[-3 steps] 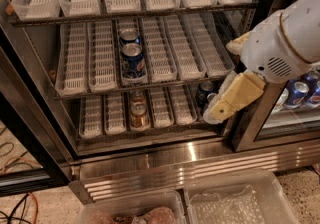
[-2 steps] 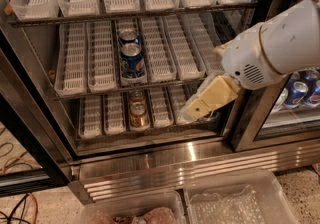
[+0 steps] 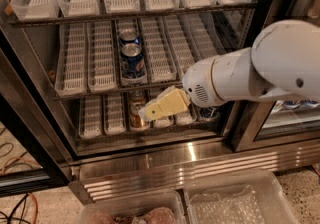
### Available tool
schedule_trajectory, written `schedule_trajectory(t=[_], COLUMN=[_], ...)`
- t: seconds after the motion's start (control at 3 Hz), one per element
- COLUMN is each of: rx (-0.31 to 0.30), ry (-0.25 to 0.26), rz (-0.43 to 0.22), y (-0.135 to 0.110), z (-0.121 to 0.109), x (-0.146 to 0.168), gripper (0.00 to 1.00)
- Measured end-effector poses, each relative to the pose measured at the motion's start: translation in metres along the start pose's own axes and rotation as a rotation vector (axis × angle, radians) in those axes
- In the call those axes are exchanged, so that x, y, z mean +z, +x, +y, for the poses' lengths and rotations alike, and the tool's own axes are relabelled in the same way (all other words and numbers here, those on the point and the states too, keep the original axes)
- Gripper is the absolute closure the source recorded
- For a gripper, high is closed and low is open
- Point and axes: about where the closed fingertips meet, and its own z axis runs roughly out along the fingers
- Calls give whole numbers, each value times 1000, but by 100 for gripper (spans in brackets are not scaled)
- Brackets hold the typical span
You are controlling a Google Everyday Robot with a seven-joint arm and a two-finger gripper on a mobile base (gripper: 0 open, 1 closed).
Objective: Pick pepsi can from middle shelf of fridge
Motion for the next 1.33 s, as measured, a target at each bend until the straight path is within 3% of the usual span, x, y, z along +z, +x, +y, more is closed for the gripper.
schedule_trajectory(t=[0.33,0.67,1.0,1.33], rx=[-4,-4,6,22], ry=[42,42,73,100], rz=[-31,-31,-60,-94], y=[-9,-9,-9,2], z=[-9,-9,-14,-29], x=[0,0,16,64], gripper=[0,0,0,0])
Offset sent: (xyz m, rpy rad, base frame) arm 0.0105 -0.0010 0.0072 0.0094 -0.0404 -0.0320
